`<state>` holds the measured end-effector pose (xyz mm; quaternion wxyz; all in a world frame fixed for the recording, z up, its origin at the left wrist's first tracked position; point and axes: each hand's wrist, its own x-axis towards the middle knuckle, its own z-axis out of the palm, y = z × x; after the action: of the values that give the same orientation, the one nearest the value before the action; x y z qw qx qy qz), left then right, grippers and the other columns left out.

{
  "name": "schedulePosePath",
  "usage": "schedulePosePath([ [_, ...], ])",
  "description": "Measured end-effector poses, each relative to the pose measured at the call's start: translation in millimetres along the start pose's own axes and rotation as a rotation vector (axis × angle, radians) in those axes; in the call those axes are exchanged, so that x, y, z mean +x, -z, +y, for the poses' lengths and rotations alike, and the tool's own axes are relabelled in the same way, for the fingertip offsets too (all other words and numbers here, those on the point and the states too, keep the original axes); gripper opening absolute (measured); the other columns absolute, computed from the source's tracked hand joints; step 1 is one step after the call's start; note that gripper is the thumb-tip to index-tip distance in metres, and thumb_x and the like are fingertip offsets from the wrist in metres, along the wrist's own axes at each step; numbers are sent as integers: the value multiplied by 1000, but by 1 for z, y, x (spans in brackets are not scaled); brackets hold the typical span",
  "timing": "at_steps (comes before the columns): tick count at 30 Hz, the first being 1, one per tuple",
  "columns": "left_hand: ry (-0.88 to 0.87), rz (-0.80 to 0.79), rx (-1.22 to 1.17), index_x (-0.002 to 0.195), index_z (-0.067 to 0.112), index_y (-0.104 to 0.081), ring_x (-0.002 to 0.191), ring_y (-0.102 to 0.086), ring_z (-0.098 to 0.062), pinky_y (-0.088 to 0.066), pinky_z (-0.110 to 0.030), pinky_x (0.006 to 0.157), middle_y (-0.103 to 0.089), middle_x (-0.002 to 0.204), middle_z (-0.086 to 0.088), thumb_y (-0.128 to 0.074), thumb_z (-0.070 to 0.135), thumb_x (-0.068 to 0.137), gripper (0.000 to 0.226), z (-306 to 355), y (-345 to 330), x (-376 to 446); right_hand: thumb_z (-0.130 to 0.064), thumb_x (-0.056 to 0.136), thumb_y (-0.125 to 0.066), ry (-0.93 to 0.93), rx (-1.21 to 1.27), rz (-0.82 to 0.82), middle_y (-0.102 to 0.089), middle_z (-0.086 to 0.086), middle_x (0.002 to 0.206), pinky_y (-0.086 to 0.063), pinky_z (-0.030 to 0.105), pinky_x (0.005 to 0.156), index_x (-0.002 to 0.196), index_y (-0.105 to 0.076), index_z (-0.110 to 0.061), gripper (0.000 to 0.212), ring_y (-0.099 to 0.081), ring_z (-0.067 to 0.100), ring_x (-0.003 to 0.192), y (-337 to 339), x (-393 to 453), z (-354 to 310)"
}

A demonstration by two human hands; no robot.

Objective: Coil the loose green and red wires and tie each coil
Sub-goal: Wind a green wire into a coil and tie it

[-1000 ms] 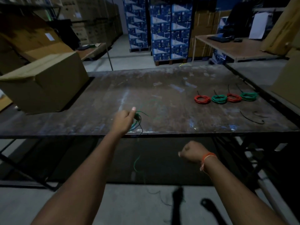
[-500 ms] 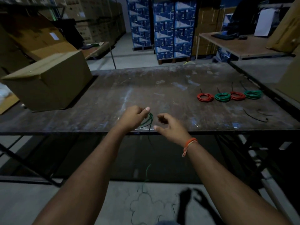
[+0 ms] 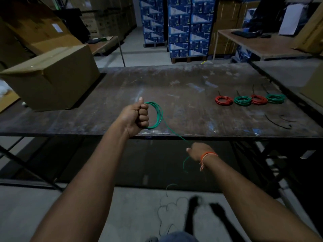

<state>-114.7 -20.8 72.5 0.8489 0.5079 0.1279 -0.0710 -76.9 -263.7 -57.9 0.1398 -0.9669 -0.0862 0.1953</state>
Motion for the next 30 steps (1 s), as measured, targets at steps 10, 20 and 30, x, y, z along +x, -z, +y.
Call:
schedulePosePath([
  [10, -46, -50, 63, 71, 26, -38, 36, -15, -3, -7, -23, 45, -20, 45, 12, -34, 48, 106, 42, -3, -8, -3, -14, 108, -40, 402, 445, -614, -73, 20, 88, -45, 25, 52, 84, -73, -9, 41, -66, 16, 61, 4, -18, -61],
  [20, -52, 69, 122, 71, 25, -41, 39, -16, -4, -11, -19, 42, -22, 50, 11, -38, 48, 106, 43, -3, 16, 2, -19, 88, -71, 289, 241, -96, -77, 8, 89, -56, 31, 80, 76, -76, -16, 14, -70, 16, 81, -7, 19, -41],
  [30, 7, 118, 309, 72, 22, -43, 36, -16, -5, -16, -14, 36, -27, 50, 10, -35, 47, 108, 44, -27, 16, 13, -27, 82, -68, 576, 1134, -62, -60, 8, 135, -52, 19, 93, 143, -45, -11, 67, -60, 12, 123, 38, -12, -61],
])
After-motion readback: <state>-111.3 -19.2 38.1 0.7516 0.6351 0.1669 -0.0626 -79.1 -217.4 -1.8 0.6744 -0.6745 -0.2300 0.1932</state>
